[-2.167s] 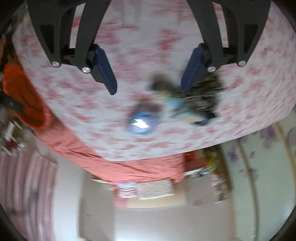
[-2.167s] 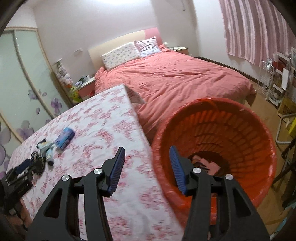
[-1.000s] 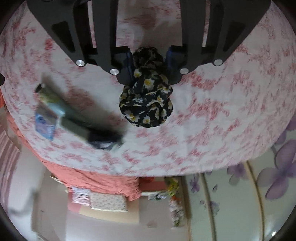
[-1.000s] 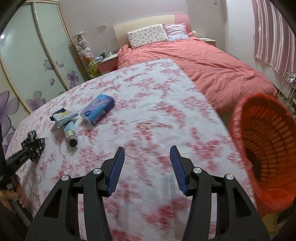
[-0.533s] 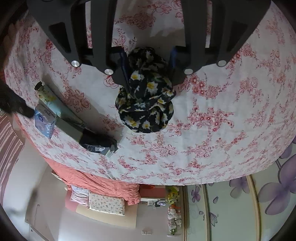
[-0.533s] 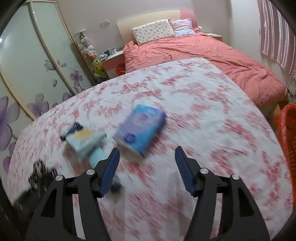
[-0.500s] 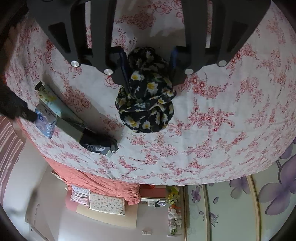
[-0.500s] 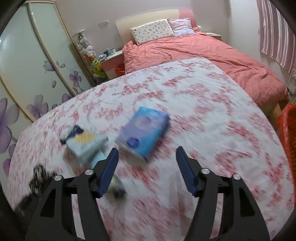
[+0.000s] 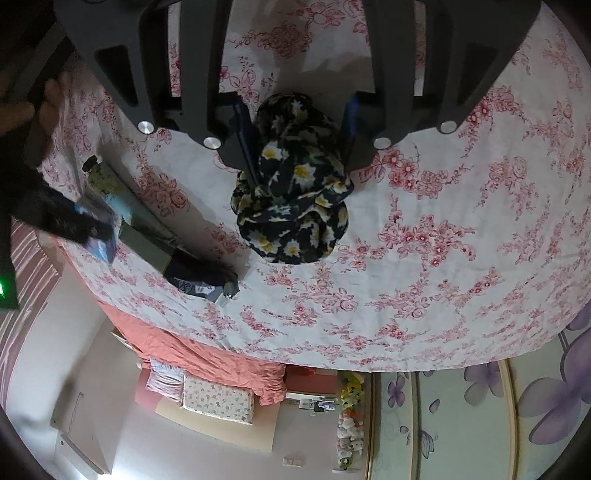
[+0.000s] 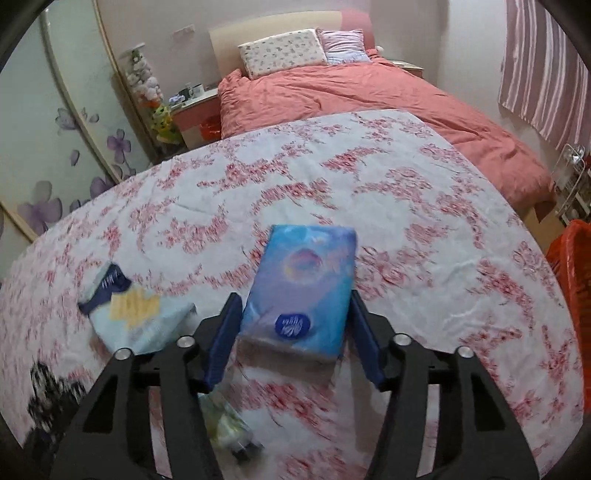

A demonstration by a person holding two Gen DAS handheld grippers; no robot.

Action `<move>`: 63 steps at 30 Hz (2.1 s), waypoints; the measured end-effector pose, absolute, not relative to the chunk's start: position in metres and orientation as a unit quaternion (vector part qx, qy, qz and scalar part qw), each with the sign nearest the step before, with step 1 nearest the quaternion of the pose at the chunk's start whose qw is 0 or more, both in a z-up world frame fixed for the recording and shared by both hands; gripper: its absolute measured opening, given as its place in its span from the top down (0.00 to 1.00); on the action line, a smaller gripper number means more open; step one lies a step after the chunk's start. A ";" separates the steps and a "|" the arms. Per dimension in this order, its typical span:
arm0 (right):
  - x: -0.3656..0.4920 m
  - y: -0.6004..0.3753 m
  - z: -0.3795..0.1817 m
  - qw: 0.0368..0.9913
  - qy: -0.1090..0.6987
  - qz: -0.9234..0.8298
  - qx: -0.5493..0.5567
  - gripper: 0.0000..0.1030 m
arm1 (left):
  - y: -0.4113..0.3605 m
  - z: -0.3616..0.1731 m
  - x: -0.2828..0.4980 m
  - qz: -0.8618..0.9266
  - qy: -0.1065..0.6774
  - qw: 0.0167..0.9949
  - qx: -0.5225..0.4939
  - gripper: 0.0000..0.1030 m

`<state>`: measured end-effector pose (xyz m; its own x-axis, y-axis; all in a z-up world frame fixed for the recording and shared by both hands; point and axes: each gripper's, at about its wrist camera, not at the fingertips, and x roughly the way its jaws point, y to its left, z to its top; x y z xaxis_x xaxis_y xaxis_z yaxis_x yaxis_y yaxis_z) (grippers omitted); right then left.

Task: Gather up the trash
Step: 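Grasp the blue Vinda tissue pack with the right tool while the left holds the scrunchie, then lift the tissue pack with the right tool while the left holds the scrunchie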

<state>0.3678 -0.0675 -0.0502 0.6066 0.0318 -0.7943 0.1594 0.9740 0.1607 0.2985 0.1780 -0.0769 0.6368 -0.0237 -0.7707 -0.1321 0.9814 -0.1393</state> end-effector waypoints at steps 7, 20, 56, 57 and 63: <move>0.310 -0.109 -0.050 0.895 0.440 -0.025 0.069 0.46 | 0.180 -0.077 0.298 0.026 0.423 0.900 -0.100 0.62; 0.292 -0.120 -0.056 0.902 0.424 -0.027 0.075 0.35 | 0.184 -0.078 0.297 0.020 0.420 0.900 -0.112 0.61; 0.291 -0.125 -0.055 0.901 0.427 -0.027 0.077 0.30 | 0.188 -0.077 0.296 0.003 0.414 0.900 -0.135 0.54; 0.291 -0.125 -0.055 0.901 0.427 -0.027 0.077 0.30 | 0.188 -0.077 0.296 0.004 0.414 0.900 -0.135 0.54; 0.291 -0.126 -0.055 0.901 0.427 -0.026 0.078 0.29 | 0.188 -0.077 0.296 0.003 0.414 0.900 -0.135 0.53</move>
